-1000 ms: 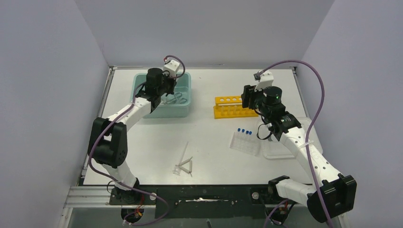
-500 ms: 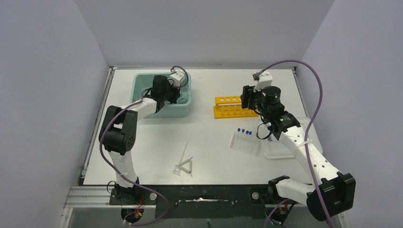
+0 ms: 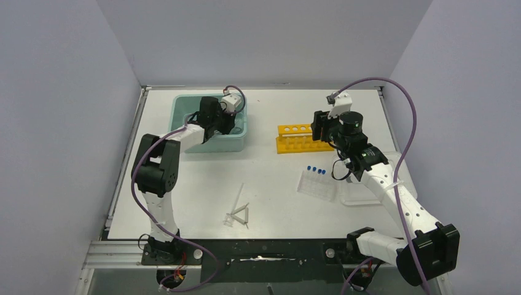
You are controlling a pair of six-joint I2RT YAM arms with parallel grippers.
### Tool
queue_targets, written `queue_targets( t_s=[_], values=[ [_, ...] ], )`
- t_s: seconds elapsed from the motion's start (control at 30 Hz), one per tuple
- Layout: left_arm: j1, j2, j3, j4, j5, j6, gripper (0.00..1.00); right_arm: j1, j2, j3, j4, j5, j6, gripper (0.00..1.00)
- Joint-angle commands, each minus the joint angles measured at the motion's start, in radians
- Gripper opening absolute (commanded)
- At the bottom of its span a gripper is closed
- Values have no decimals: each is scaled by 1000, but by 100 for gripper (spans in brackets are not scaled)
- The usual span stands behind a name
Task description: Organize the chemistry lab equipment
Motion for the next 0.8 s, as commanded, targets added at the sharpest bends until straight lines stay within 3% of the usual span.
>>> queue_targets(
  t_s=[0.0, 0.07, 0.2, 0.43, 0.63, 0.7, 0.77],
  values=[
    [6, -30, 24, 37, 1, -5, 31, -6, -2, 19, 30, 4, -10, 57],
    [6, -36, 24, 37, 3, -4, 40, -6, -4, 19, 28, 0, -9, 57],
    [5, -57, 25, 42, 3, -17, 50, -6, -11, 19, 23, -9, -6, 57],
    [-4, -214, 0, 78, -76, -56, 72, -5, -31, 16, 18, -33, -4, 57],
    [-31, -394, -23, 89, -220, -116, 74, 3, -19, 10, 29, -107, -12, 61],
    [-56, -462, -33, 74, -301, -143, 74, 22, 2, 14, 11, -114, -47, 74],
    [-123, -526, -42, 31, -397, -144, 73, 54, 22, 12, -2, -68, -69, 79]
  ],
)
